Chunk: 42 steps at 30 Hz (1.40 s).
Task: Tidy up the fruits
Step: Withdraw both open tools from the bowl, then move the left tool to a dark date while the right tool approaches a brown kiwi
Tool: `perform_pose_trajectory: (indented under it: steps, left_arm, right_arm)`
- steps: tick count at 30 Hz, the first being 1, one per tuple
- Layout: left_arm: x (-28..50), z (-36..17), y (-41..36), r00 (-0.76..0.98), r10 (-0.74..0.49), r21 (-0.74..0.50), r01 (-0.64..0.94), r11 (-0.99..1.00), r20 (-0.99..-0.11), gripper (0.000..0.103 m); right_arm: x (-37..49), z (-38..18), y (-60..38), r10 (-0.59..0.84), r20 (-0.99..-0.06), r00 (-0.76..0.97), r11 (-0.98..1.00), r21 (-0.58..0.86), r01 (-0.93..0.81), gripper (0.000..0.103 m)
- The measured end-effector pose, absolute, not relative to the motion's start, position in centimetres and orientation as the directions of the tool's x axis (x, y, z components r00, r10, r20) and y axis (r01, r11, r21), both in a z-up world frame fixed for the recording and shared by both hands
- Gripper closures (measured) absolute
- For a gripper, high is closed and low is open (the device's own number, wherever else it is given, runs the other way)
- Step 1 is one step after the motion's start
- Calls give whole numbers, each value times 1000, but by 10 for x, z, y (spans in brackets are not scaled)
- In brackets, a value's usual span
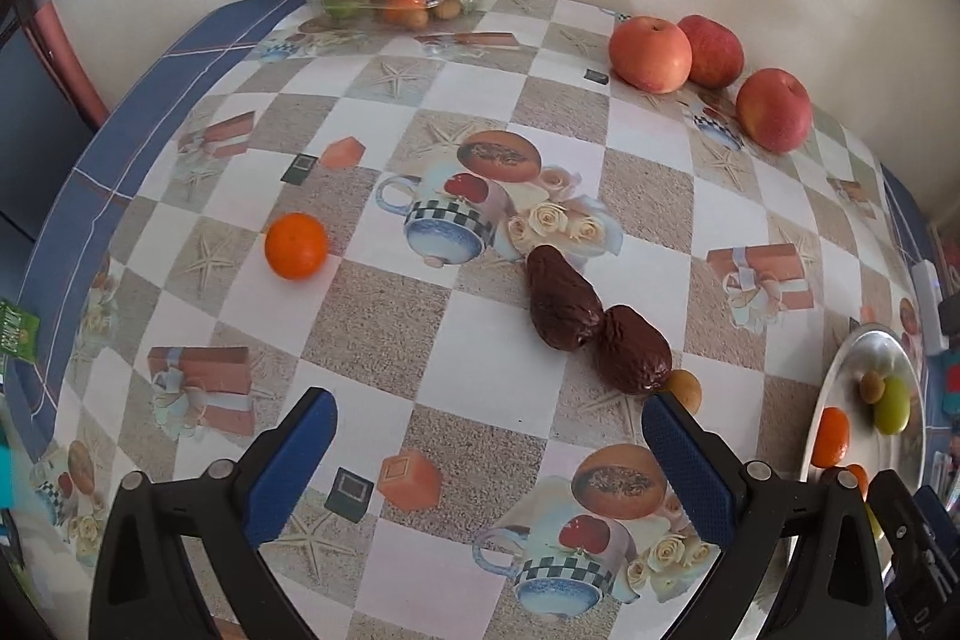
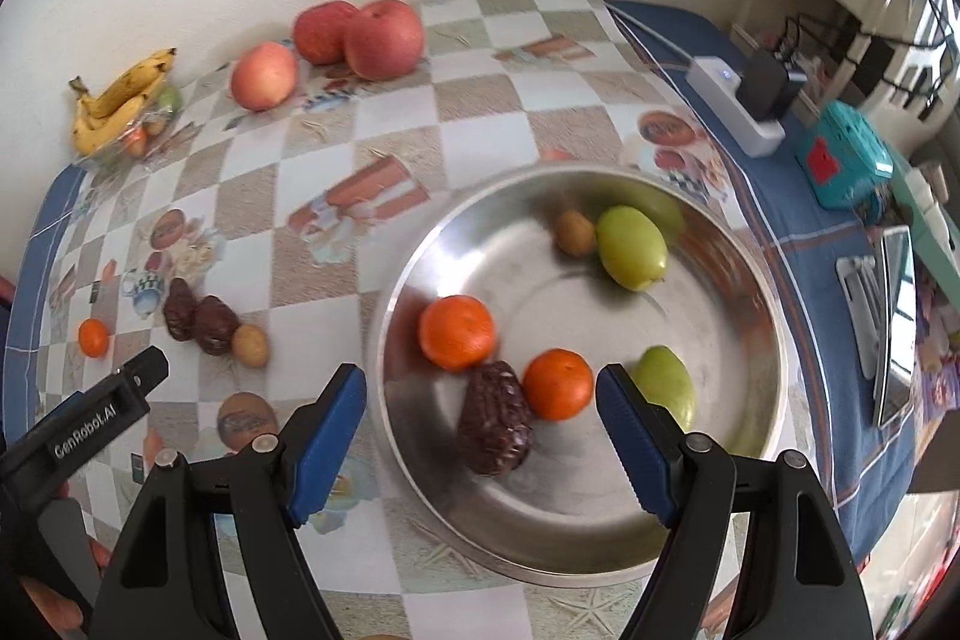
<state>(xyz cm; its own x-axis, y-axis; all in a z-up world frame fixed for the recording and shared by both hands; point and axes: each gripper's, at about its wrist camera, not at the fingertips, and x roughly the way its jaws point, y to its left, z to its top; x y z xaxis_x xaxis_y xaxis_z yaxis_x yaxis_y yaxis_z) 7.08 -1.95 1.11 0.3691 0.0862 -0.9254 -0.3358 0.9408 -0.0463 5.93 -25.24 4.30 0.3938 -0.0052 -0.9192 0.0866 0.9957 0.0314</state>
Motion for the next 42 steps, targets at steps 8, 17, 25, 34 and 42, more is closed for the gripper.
perform_pose_trajectory:
  steps: [8,17,25,34,42]
  left_arm:
    - [72,9,-30,346,89,-23,-307,952,-934,0]
    - [72,3,-33,325,93,-7,-294,956,-941,0]
    - [73,-2,-39,303,96,12,-269,963,-948,0]
    - [75,-4,-42,303,120,53,-218,974,-945,0]
    - [78,-1,-27,303,105,26,-253,967,-947,0]
  right_arm:
    - [60,40,-247,-18,-921,389,997,12,74,23]
    - [60,35,-252,-32,-926,375,996,4,93,23]
    - [60,27,-260,-55,-939,340,992,-13,124,3]
    - [60,23,-261,-55,-945,322,992,-14,126,3]
    - [63,20,-254,-66,-946,317,991,-26,129,3]
